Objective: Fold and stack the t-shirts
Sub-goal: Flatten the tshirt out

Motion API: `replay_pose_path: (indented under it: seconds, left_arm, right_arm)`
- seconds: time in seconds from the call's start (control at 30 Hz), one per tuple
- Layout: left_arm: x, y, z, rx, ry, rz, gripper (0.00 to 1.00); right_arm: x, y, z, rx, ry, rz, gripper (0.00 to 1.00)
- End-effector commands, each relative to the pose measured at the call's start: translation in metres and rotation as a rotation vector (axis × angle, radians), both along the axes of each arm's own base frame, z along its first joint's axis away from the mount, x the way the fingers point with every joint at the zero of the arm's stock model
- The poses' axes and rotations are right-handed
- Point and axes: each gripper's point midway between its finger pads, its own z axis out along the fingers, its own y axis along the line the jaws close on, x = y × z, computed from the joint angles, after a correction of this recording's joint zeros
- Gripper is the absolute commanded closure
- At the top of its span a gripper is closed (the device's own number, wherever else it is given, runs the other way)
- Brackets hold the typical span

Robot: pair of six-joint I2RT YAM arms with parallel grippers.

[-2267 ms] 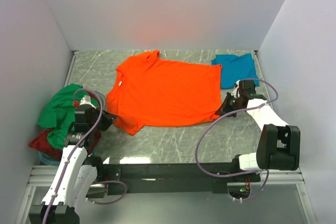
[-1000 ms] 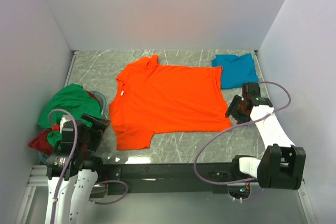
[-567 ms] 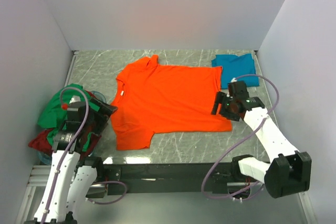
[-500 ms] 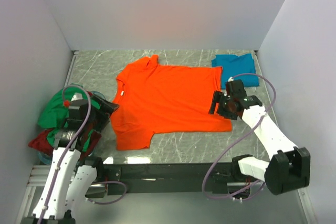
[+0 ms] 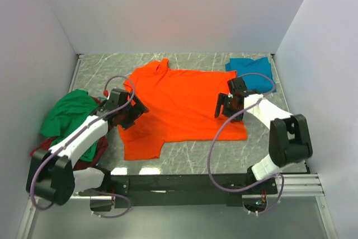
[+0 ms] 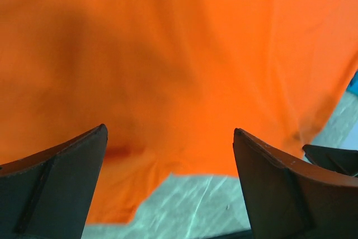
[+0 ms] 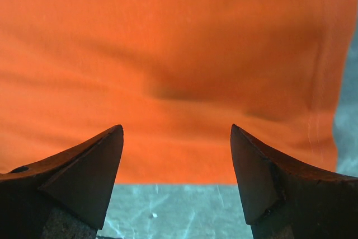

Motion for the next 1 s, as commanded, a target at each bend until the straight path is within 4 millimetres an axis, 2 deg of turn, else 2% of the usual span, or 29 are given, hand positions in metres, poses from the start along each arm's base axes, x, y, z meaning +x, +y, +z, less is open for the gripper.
replay_pose_path:
  seconds: [0.0,0.03,0.07,0.1,0.17,0.2,0.23,0.27,0.33,0.37,0.4,0.43,0.47,0.5,0.53,0.57,0.6,0.63,0.7,0.73,0.77,0.8,0.83,0.87,0.9,0.93,0.97]
  left_arm:
    - [0.048,-0.008,0.037,0.014,-0.17,-0.004,0.0]
    - [0.053,-0.01,0.027,0.025,-0.145,-0.015,0.01]
    - [0.058,-0.013,0.028,0.032,-0.149,-0.026,0.01]
    - [0.063,-0.013,0.024,0.04,-0.141,-0.026,0.0]
    - [0.072,-0.015,0.012,0.065,-0.109,-0.031,0.0]
    - [0.076,-0.014,0.01,0.076,-0.103,-0.024,0.01]
    - [0.081,-0.013,-0.001,0.099,-0.078,-0.016,0.01]
    - [0.091,-0.015,0.005,0.103,-0.096,-0.017,0.01]
    - [0.101,-0.015,0.0,0.128,-0.084,-0.013,0.01]
    - [0.115,-0.018,0.013,0.132,-0.12,-0.02,0.01]
    - [0.121,-0.02,0.017,0.135,-0.13,-0.024,0.01]
    - [0.126,-0.018,0.012,0.163,-0.109,-0.021,0.01]
    - [0.142,-0.021,0.032,0.168,-0.155,-0.022,0.01]
    - [0.15,-0.02,0.038,0.179,-0.169,-0.017,0.01]
    - [0.159,-0.021,0.033,0.197,-0.164,-0.016,0.01]
    - [0.176,-0.02,0.05,0.213,-0.21,-0.004,0.0]
    - [0.185,-0.019,0.052,0.219,-0.218,0.001,0.01]
    - [0.205,-0.021,0.055,0.229,-0.236,-0.009,0.0]
    - [0.227,-0.018,0.055,0.225,-0.237,-0.012,0.01]
    - [0.239,-0.019,0.033,0.235,-0.203,-0.022,0.01]
    - [0.259,-0.022,0.052,0.224,-0.253,-0.023,0.01]
    - [0.27,-0.025,0.052,0.198,-0.263,-0.042,0.01]
    - [0.282,-0.03,0.032,0.191,-0.248,-0.067,0.01]
    - [0.299,-0.032,0.048,0.175,-0.296,-0.072,0.01]
    - [0.309,-0.039,0.049,0.145,-0.32,-0.096,0.01]
    - [0.319,-0.044,0.029,0.133,-0.308,-0.123,0.01]
    - [0.335,-0.045,0.045,0.125,-0.364,-0.13,0.01]
  right_arm:
    - [0.035,0.006,0.007,-0.005,-0.07,0.007,0.17]
    - [0.038,0.005,0.005,-0.011,-0.07,0.007,0.17]
    - [0.045,0.005,0.006,-0.018,-0.079,0.004,0.17]
    - [0.047,0.002,-0.002,-0.04,-0.055,-0.001,0.16]
    - [0.058,-0.003,-0.001,-0.083,-0.057,-0.017,0.16]
    - [0.06,-0.006,-0.006,-0.103,-0.04,-0.035,0.17]
    - [0.062,-0.007,-0.007,-0.113,-0.039,-0.04,0.16]
    - [0.069,-0.009,-0.004,-0.124,-0.052,-0.048,0.17]
    - [0.074,-0.01,-0.003,-0.138,-0.054,-0.056,0.16]
    - [0.08,-0.008,0.002,-0.133,-0.067,-0.053,0.17]
    - [0.083,-0.008,0.005,-0.135,-0.069,-0.048,0.17]
    - [0.091,-0.006,0.013,-0.127,-0.092,-0.05,0.16]
    - [0.094,-0.005,0.018,-0.124,-0.101,-0.045,0.17]
    - [0.097,-0.004,0.021,-0.117,-0.11,-0.042,0.16]
    - [0.103,-0.002,0.029,-0.114,-0.131,-0.038,0.17]
    - [0.106,-0.002,0.032,-0.115,-0.142,-0.037,0.16]
    - [0.108,-0.002,0.036,-0.114,-0.155,-0.037,0.16]
    - [0.113,-0.002,0.04,-0.112,-0.173,-0.039,0.16]
    - [0.118,-0.001,0.043,-0.111,-0.19,-0.037,0.14]
    - [0.123,-0.002,0.045,-0.109,-0.198,-0.044,0.13]
    - [0.127,-0.002,0.043,-0.107,-0.199,-0.05,0.12]
    - [0.13,-0.001,0.043,-0.101,-0.201,-0.049,0.12]
    - [0.136,-0.001,0.047,-0.091,-0.211,-0.053,0.12]
    - [0.138,-0.001,0.042,-0.086,-0.198,-0.052,0.11]
    - [0.141,0.0,0.042,-0.079,-0.199,-0.047,0.11]
    - [0.147,0.001,0.047,-0.075,-0.211,-0.045,0.11]
    - [0.148,0.002,0.045,-0.075,-0.206,-0.039,0.11]
